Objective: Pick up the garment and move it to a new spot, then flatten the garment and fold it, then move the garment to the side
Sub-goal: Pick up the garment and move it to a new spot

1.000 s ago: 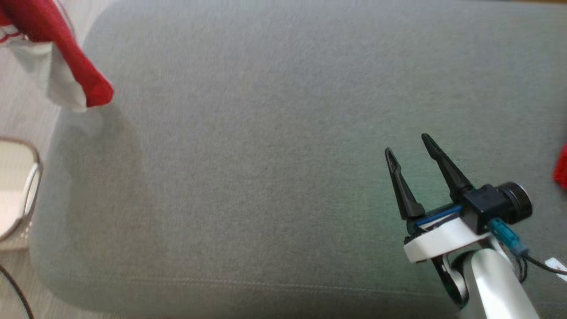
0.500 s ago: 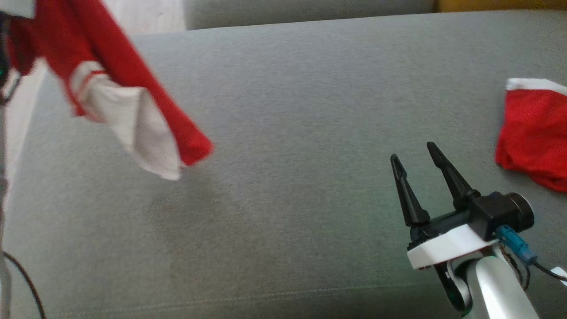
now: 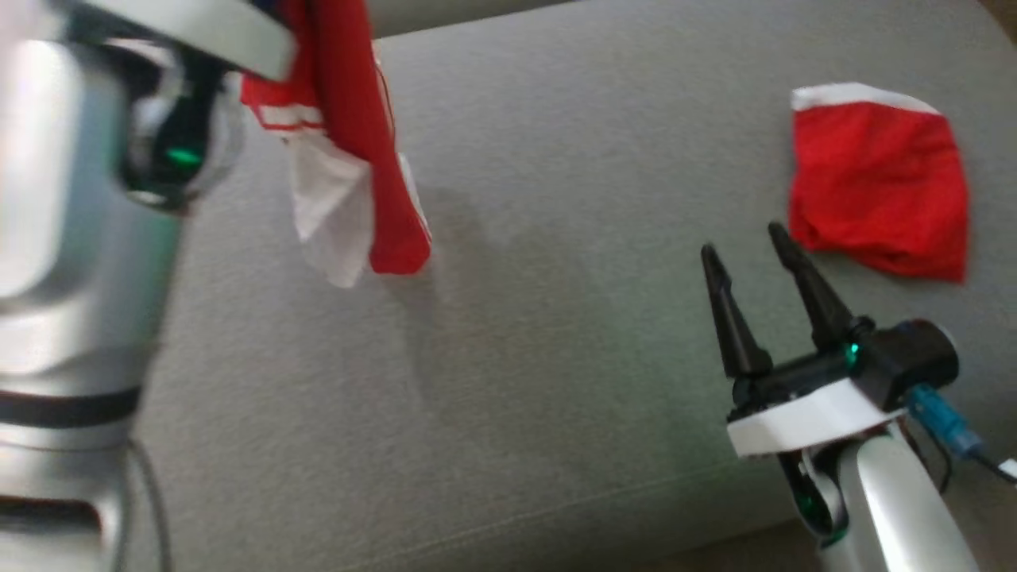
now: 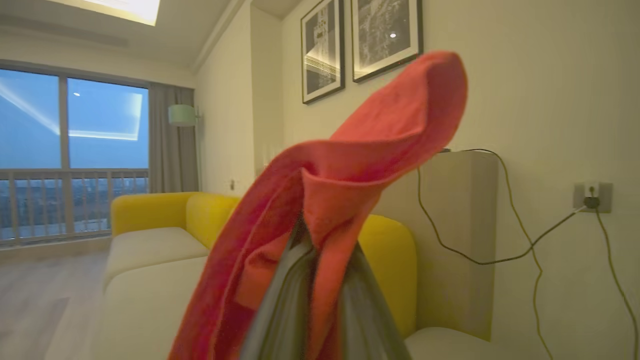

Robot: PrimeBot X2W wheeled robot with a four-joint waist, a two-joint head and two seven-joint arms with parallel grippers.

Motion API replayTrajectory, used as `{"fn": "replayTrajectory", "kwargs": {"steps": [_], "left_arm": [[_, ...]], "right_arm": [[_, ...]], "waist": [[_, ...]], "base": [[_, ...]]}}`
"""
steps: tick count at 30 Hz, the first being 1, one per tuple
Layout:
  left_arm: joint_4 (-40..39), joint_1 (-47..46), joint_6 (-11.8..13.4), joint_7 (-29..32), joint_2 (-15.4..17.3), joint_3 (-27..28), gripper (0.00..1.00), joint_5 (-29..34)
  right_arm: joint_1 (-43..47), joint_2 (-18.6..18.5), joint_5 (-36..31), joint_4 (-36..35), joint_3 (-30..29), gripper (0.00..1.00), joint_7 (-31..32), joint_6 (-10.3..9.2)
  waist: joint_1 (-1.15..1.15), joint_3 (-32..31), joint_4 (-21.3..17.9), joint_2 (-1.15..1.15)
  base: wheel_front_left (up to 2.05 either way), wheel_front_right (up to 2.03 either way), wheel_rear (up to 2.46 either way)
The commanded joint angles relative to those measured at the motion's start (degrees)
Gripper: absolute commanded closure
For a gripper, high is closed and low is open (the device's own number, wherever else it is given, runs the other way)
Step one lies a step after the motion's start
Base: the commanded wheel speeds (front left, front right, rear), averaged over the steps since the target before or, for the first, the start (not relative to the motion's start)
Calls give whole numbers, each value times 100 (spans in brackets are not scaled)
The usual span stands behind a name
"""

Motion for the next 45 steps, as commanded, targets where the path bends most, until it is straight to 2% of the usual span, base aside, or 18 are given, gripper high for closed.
{"fn": "replayTrajectory", "kwargs": {"steps": [1,5,9,13,18,19,27,31,36,40,45], "left_arm": [[-226,-378,18,51,-30,65,100,-14],[-150,-506,32,78,-437,-195,100,-50],[153,-590,71,-34,-488,-163,100,-49],[446,-551,99,-198,-208,44,100,-32],[559,-372,116,-335,267,337,100,-53],[559,-372,116,-335,267,337,100,-53],[503,-154,207,-510,1136,805,100,47],[441,-261,129,-486,1309,778,100,75],[539,-239,-10,-316,1083,255,100,71],[885,61,-84,-203,625,-330,100,-132],[1483,322,-114,-426,16,-965,100,-283]], "right_arm": [[-292,20,101,-255,111,0,-53,-1],[-354,20,219,-289,128,0,-53,-1],[-344,20,305,-276,106,0,-53,-1],[-284,20,327,-303,0,0,-53,-1],[-182,20,236,-287,-105,0,-53,-1],[-182,20,236,-287,-105,0,-53,-1],[-108,20,143,-270,-111,0,-53,-1],[-148,20,144,-262,-20,0,-53,-1],[-241,20,207,-263,94,0,-53,-1],[-307,20,525,-242,143,0,-53,-1],[-516,20,695,-361,308,0,-53,-1]], "waist": [[0,103,-277,0],[0,111,-548,0],[0,59,-756,0],[0,10,-783,0],[0,-69,-593,0],[0,-69,-593,0],[0,-91,-196,0],[0,-12,-177,0],[0,168,-351,0],[0,372,-618,0],[0,648,-1038,0]], "base": [[0,0,0],[0,0,0],[0,0,0],[0,0,0],[0,0,0],[0,0,0],[0,0,0],[0,0,0],[0,0,0],[0,0,0],[0,0,0]]}}
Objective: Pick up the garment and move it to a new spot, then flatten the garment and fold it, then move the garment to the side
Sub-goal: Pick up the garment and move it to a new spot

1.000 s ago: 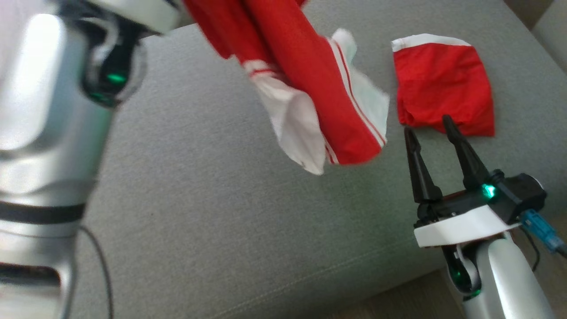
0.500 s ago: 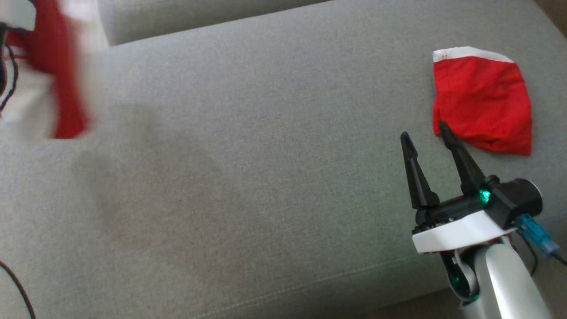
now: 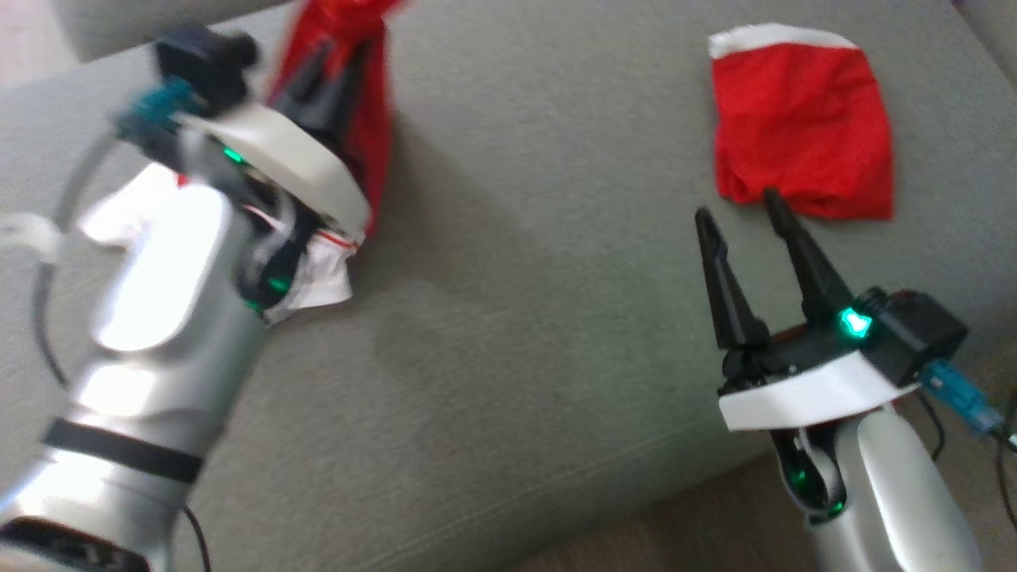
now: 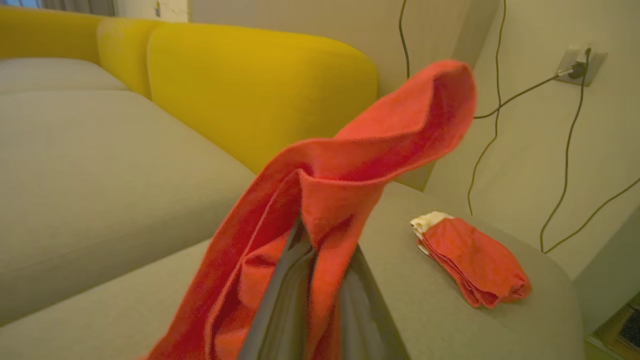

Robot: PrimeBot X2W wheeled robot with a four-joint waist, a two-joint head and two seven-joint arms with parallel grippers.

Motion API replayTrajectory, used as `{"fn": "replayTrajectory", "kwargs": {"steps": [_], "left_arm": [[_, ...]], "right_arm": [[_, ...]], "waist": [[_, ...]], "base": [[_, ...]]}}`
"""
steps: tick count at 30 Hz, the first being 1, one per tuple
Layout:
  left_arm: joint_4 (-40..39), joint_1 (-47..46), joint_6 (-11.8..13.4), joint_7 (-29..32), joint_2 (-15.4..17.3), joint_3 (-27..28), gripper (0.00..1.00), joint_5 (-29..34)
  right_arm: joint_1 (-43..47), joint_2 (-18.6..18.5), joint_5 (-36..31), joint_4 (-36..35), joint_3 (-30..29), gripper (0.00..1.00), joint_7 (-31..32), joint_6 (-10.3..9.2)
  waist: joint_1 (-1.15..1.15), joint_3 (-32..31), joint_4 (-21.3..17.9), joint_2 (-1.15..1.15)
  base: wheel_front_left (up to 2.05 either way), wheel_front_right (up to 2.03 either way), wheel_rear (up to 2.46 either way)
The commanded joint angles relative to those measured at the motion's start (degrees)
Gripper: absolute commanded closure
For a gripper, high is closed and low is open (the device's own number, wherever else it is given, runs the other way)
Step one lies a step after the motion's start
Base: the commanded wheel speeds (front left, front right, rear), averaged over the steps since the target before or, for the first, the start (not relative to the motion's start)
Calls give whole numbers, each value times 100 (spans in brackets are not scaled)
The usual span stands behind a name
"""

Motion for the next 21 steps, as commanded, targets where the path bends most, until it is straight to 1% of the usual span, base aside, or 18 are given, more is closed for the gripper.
{"fn": "replayTrajectory", "kwargs": {"steps": [1,7,11,12,13,14,15,18,21], "left_arm": [[-102,-343,-29,-107,49,136,100,-24],[556,-451,-34,-423,-535,-534,100,91],[918,-541,-35,-570,-848,-1005,100,178],[998,-548,-35,-590,-916,-1133,90,183],[1080,-548,-35,-596,-974,-1276,61,177],[1157,-552,-35,-600,-1021,-1414,6,173],[1282,-557,-35,-597,-1091,-1674,0,140],[1387,-553,-35,-609,-1148,-1943,0,-12],[1416,-561,-36,-627,-1157,-2096,0,-101]], "right_arm": [[-241,15,75,-247,138,0,-52,-1],[-409,15,297,-519,246,0,-52,-1],[-415,15,387,-621,253,0,-52,-1],[-408,15,412,-626,239,0,-52,-1],[-402,15,430,-627,223,0,-52,-1],[-395,15,438,-623,205,0,-52,-1],[-388,15,441,-605,171,0,-52,-1],[-395,15,432,-565,95,0,-52,-1],[-401,15,409,-545,45,0,-52,-1]], "waist": [[0,231,-292,0],[0,493,-744,0],[0,586,-921,0],[0,597,-944,0],[0,603,-955,0],[0,605,-957,0],[0,593,-940,0],[0,532,-838,0],[0,464,-731,0]], "base": [[0,0,0],[0,0,0],[0,0,0],[0,0,0],[0,0,0],[0,0,0],[0,0,0],[0,0,0],[0,0,0]]}}
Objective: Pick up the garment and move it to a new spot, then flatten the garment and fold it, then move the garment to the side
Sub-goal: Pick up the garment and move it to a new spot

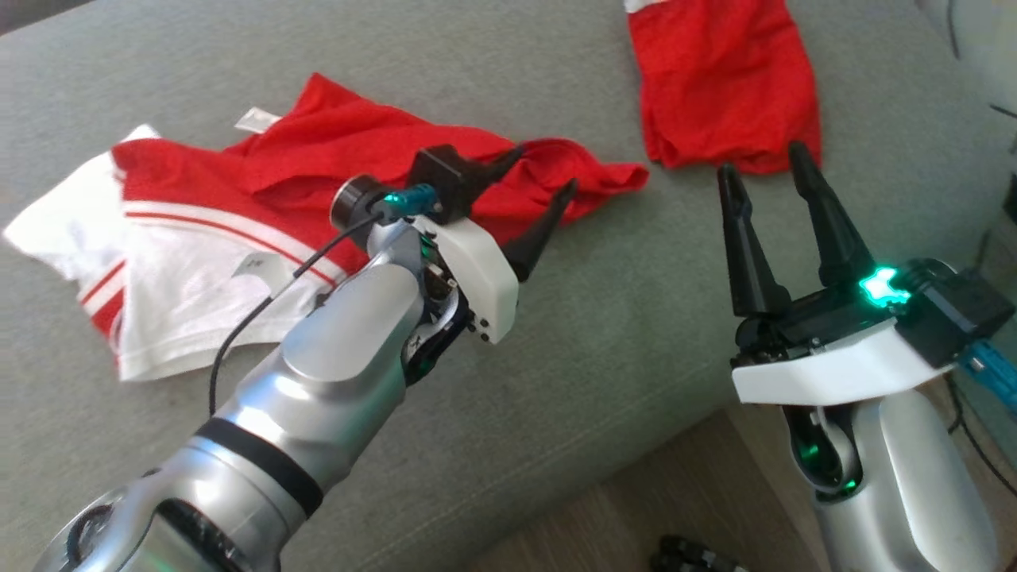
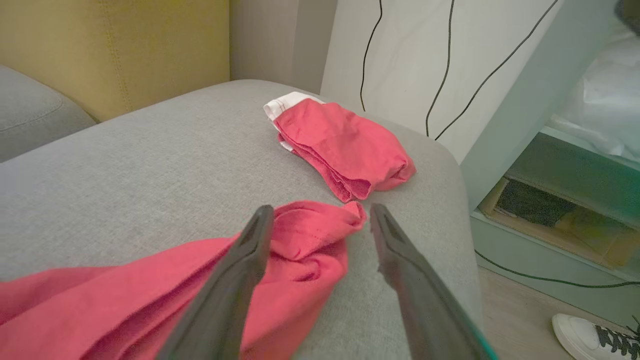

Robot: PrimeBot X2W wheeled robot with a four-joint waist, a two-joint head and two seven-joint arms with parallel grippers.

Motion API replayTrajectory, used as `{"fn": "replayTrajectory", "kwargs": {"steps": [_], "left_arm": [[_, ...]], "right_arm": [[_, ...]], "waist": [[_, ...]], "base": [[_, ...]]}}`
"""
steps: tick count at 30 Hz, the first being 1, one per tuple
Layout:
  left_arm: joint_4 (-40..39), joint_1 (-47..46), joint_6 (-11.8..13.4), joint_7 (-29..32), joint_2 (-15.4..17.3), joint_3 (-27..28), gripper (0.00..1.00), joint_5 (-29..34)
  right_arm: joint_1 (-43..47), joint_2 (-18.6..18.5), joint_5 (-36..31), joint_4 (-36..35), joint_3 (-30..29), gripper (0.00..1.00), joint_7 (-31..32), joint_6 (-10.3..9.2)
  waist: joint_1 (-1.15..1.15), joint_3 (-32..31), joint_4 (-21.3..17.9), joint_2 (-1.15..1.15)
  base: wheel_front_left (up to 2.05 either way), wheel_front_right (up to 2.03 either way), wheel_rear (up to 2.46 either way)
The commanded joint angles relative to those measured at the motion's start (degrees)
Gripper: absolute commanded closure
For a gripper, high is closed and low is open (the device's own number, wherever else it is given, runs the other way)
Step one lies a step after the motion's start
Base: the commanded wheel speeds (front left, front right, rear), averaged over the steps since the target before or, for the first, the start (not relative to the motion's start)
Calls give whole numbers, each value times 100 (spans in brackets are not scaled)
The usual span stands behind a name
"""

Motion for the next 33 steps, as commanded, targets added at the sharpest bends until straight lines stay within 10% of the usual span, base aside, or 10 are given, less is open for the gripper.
{"fn": "replayTrajectory", "kwargs": {"steps": [1,8,19,33], "left_arm": [[-129,-315,2,-76,37,98,0,-67],[-521,-286,35,-214,384,563,0,-182],[-3321,1790,985,-220,1593,2903,0,688],[-4856,4656,855,-221,586,4743,0,1921]], "right_arm": [[-127,15,-19,-161,73,0,-52,-1],[-94,15,-340,-84,-74,0,-52,-1],[265,15,-1091,95,-385,0,-52,-1],[984,15,-1306,318,-290,0,-52,-1]], "waist": [[0,-101,140,0],[0,-485,760,0],[0,-1110,1964,0],[0,-1512,2647,0]], "base": [[0,0,0],[0,0,0],[0,0,0],[0,0,0]]}}
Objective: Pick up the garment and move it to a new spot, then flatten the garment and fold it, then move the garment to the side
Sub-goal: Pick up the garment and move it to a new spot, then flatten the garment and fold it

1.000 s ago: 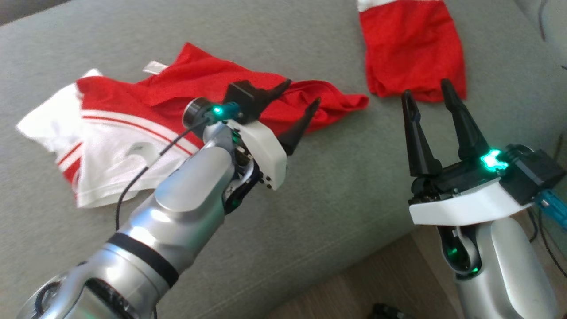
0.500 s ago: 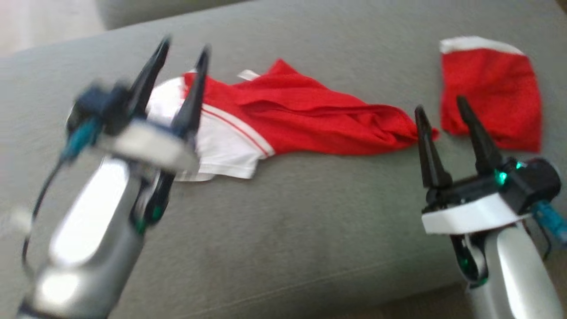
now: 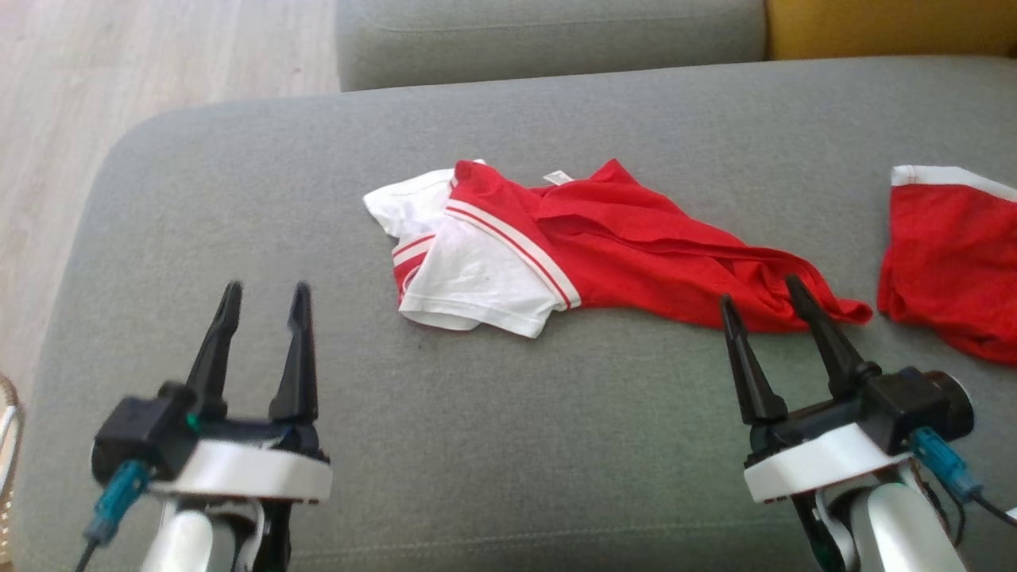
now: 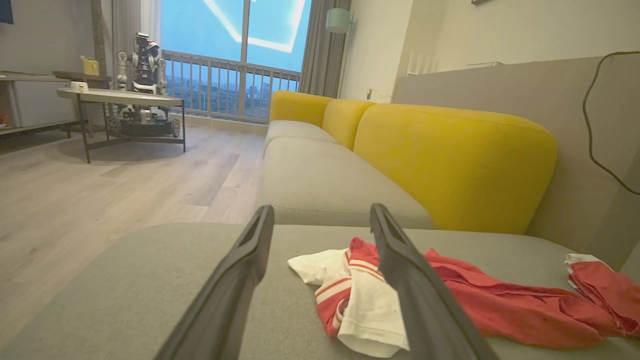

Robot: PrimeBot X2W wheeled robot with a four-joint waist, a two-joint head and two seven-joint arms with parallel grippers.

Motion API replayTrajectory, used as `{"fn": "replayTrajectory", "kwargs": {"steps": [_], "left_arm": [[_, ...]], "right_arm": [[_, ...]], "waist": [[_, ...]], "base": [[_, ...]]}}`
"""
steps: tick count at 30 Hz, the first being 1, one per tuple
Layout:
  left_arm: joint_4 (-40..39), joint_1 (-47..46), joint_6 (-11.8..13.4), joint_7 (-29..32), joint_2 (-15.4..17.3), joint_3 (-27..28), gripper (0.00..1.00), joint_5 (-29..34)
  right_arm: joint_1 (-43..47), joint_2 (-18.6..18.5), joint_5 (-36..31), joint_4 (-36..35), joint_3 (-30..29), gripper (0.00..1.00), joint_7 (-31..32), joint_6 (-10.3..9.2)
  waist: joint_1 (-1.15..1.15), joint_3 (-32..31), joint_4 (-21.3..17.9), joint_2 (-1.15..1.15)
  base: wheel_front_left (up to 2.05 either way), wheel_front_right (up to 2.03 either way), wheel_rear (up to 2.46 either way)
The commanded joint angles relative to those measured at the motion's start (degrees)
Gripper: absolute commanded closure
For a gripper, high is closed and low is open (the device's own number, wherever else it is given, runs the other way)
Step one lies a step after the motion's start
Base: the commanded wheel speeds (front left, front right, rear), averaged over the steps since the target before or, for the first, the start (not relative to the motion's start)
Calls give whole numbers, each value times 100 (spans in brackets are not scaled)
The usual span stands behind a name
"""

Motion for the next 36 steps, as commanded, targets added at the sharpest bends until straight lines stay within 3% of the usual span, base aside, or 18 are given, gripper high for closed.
{"fn": "replayTrajectory", "kwargs": {"steps": [1,6,10,17,23,29,36], "left_arm": [[-242,-192,-69,-30,-76,369,0,133],[-240,-96,-424,-30,-414,701,0,417],[-187,-187,-554,-30,-514,807,0,535],[-34,-347,-716,-30,-622,771,0,581],[78,-485,-748,-30,-634,628,0,405],[158,-617,-715,-30,-635,445,0,250],[241,-737,-640,-30,-636,224,0,57]], "right_arm": [[-110,11,-29,-171,125,0,-51,-1],[-90,11,-86,-167,119,0,-51,-1],[-144,11,-145,-193,145,0,-51,-1],[-679,11,-469,51,880,0,4,-1],[-1518,-42,-735,963,1646,0,70,-1],[-2474,-127,-791,2312,2319,0,72,-1],[-3193,-92,-715,3566,2190,0,-9,-1]], "waist": [[1,-16,49,0],[1,79,156,0],[1,188,289,0],[1,557,784,0],[1,843,1301,0],[1,1101,1761,0],[1,1327,2219,0]], "base": [[0,0,0],[0,0,0],[0,0,0],[0,0,0],[0,0,0],[0,0,0],[0,0,0]]}}
